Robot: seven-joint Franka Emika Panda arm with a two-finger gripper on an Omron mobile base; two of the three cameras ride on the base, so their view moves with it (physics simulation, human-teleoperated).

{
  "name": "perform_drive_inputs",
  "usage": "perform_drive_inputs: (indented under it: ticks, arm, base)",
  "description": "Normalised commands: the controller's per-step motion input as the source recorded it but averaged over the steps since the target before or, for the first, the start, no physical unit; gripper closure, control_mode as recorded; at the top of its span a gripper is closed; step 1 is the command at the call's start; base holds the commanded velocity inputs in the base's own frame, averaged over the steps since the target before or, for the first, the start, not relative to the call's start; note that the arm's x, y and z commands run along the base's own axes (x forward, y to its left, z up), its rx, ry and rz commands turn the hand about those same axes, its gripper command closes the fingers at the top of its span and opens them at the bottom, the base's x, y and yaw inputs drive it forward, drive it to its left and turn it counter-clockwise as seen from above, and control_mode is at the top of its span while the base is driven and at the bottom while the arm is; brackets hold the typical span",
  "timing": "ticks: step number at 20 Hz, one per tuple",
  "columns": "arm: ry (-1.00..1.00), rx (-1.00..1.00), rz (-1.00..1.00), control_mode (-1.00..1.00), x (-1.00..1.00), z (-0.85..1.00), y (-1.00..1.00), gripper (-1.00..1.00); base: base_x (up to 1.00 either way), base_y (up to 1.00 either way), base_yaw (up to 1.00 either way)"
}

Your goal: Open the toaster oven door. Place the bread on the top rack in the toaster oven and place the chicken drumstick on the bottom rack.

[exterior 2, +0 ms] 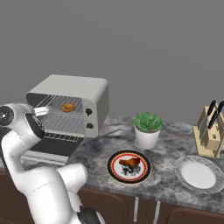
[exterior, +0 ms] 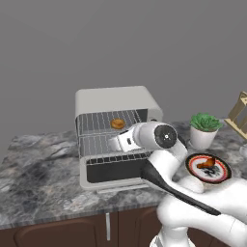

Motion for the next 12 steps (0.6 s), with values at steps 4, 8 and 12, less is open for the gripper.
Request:
perform_drive_inputs:
  ticks: [4, 8, 12]
  arm:
    - [0.30, -0.14, -0.11, -1.00, -0.31, 1.00, -0.31, -1.00]
    - [0.36, -0.04, -0.28, -1.00, -0.09, 0.34, -0.99, -1.00]
    - [0.34, 0.00, -0.34, -1.00, -0.05, -0.07, -1.00, -1.00]
  base:
    - [0.00, 0.00, 0.00]
    - [0.00, 0.00, 0.00]
    - [0.00, 0.00, 0.00]
